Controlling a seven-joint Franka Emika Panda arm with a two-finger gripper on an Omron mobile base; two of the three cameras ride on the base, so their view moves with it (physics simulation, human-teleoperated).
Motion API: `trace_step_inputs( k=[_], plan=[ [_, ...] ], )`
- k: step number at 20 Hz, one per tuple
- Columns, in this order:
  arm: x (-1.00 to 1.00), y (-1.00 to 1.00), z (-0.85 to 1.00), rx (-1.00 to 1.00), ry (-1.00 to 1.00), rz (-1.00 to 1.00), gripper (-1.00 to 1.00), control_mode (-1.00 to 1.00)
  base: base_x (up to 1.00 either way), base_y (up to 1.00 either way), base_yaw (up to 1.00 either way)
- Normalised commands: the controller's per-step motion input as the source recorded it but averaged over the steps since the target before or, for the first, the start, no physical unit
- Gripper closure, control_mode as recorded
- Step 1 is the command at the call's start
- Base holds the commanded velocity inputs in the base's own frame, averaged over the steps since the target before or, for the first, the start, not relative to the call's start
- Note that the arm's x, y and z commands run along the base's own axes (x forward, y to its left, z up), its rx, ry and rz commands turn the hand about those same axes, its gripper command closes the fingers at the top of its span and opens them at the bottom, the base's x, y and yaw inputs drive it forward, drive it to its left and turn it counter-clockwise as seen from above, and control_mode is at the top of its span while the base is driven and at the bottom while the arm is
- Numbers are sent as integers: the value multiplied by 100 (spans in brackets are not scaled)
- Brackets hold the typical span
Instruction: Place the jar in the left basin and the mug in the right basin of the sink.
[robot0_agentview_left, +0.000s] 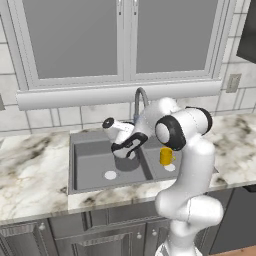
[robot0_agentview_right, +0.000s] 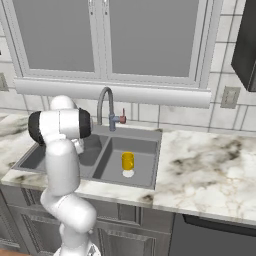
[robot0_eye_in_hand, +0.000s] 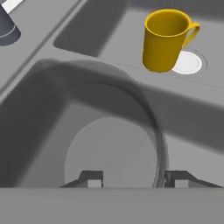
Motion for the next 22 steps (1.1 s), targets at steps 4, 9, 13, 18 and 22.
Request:
trace_step_inputs(
  k=[4, 9, 13, 18, 22],
  plan=[
    [1, 4, -4, 0, 0, -5, -100, -100, 0, 0, 0],
    [-23, 0, 1, -2, -5, -7, -100, -100, 0, 0, 0],
    [-51, -14, 10, -3, -10, -9, -100, -100, 0, 0, 0],
    [-41, -45, 23, -2, -11, -11, -100, -100, 0, 0, 0],
    [-30, -54, 34, 0, -10, -9, -100, -100, 0, 0, 0]
  ],
)
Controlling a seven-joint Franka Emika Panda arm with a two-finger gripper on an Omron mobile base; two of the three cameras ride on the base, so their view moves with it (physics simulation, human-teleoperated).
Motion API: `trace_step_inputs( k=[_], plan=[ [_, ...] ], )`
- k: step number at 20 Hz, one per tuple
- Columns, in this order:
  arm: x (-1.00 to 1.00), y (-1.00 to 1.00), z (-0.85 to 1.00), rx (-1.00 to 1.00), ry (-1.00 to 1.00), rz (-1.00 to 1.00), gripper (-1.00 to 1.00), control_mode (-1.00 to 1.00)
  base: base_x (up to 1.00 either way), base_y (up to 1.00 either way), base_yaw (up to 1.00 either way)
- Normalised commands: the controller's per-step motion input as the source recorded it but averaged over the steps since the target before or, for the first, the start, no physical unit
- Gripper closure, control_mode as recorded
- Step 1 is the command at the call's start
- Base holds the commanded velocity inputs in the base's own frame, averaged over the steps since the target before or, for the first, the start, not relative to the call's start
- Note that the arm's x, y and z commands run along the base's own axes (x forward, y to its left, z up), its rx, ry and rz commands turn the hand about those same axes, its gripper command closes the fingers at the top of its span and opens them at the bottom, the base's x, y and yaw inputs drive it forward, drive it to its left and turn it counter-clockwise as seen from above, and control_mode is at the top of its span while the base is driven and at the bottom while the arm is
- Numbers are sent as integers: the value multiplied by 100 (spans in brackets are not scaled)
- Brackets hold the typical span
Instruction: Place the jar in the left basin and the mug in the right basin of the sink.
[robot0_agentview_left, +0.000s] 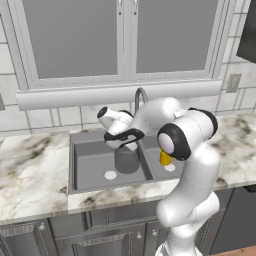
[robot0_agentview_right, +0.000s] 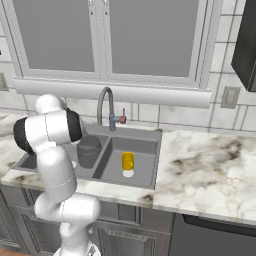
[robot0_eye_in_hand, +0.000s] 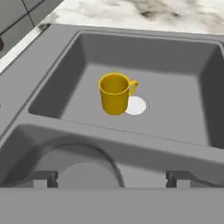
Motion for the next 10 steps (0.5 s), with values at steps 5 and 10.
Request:
trace_step_inputs(
  k=[5, 10],
  plan=[
    [-26, -35, 64, 0, -10, -6, -100, -100, 0, 0, 0],
    [-10, -1, 76, 2, -9, -4, -100, -100, 0, 0, 0]
  ],
)
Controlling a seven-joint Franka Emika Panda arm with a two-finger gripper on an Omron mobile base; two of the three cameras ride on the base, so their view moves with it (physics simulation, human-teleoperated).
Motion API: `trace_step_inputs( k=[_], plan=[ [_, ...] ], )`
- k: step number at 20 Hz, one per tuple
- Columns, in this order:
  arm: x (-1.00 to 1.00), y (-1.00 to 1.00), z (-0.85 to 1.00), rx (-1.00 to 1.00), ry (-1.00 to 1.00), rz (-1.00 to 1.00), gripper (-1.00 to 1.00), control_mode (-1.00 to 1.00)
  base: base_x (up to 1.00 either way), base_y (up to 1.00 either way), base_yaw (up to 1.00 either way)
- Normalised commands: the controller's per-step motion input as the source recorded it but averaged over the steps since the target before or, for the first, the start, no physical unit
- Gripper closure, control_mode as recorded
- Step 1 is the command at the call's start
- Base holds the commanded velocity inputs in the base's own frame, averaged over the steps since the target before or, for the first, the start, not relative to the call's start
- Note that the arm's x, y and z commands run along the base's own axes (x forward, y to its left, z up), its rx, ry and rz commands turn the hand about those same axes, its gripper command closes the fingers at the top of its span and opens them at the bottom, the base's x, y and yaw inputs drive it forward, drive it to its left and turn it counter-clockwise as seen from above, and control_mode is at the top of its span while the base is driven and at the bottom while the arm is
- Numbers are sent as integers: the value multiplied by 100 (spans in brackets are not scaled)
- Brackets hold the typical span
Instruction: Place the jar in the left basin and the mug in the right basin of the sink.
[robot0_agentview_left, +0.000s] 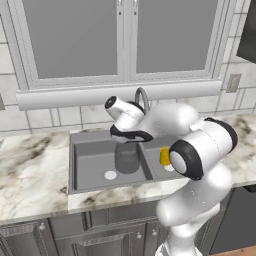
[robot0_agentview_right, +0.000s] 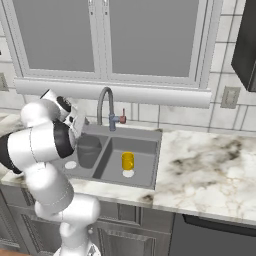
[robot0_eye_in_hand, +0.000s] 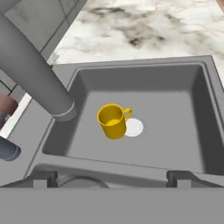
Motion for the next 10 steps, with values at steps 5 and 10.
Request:
trace_step_inputs(
  k=[5, 10],
  plan=[
    [-4, 13, 73, 10, -3, 0, -100, -100, 0, 0, 0],
    [-20, 42, 66, 14, 0, 1, -100, -100, 0, 0, 0]
  ],
)
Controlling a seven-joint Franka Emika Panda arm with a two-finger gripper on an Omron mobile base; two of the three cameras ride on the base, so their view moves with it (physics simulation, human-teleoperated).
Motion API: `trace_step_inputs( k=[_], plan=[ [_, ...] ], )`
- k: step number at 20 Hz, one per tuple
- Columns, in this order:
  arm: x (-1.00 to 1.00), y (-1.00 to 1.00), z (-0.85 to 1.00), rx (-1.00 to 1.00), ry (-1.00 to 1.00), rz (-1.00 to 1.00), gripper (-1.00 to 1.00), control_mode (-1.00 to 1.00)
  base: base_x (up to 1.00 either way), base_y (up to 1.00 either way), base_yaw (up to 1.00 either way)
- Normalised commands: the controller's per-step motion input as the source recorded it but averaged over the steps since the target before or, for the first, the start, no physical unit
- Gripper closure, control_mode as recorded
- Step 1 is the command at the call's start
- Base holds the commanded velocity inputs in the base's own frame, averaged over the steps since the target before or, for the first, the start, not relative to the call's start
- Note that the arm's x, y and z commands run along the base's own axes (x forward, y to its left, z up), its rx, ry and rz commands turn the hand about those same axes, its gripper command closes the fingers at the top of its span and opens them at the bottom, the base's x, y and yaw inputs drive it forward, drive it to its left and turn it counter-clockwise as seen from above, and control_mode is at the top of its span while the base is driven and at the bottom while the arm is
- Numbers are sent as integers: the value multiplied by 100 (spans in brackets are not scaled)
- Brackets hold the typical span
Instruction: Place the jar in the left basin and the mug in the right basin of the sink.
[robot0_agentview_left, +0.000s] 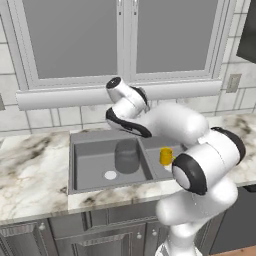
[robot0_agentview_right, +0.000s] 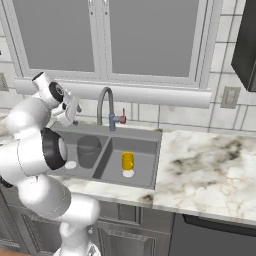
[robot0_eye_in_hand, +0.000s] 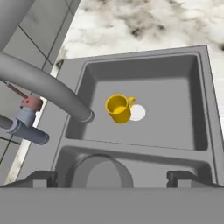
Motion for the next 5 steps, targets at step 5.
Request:
trace_step_inputs(
  k=[5],
  plan=[
    [-38, 45, 48, 2, 0, 6, -100, -100, 0, 0, 0]
  ],
)
